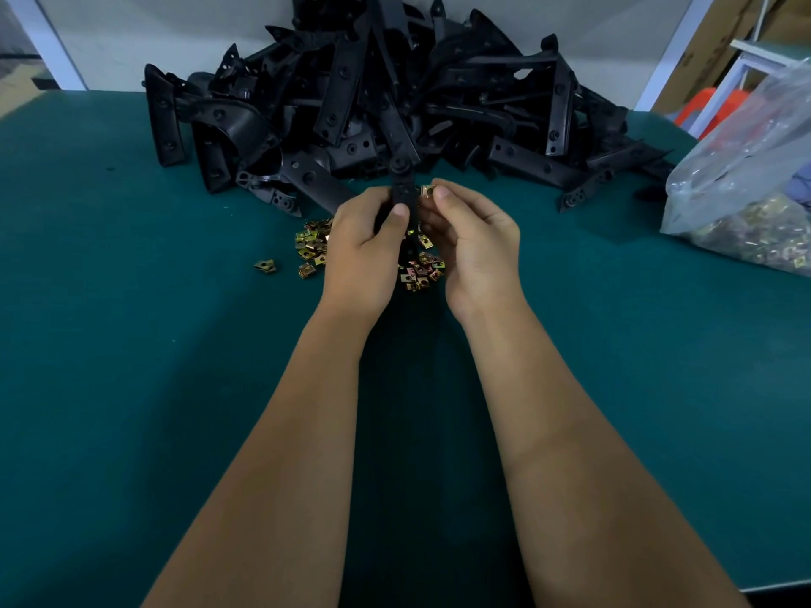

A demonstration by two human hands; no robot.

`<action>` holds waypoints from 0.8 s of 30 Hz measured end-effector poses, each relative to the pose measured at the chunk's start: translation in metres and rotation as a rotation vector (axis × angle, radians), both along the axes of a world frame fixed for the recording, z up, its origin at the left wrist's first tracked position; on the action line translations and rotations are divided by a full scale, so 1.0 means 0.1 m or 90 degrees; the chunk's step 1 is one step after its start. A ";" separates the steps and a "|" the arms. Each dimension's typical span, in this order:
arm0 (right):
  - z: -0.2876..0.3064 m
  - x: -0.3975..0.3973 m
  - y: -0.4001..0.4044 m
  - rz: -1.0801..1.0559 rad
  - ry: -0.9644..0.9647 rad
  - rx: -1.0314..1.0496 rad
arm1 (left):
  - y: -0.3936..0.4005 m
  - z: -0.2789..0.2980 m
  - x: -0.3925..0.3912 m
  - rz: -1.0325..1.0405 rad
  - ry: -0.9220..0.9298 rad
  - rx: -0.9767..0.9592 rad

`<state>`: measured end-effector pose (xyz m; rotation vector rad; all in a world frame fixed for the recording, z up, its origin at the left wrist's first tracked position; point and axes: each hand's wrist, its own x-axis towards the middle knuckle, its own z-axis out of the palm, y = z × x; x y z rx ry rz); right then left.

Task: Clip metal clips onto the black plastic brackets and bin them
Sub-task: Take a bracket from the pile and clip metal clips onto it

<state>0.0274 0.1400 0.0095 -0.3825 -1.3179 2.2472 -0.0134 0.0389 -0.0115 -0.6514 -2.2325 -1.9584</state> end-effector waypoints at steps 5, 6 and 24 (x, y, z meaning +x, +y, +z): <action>-0.01 0.00 0.01 -0.004 -0.009 0.012 | 0.00 0.00 0.00 -0.022 -0.007 0.005; -0.01 0.00 0.01 -0.005 -0.009 0.013 | 0.00 0.00 0.00 -0.023 -0.007 0.004; -0.03 -0.03 -0.01 -0.005 -0.027 0.035 | -0.01 0.03 -0.01 0.026 0.089 -0.070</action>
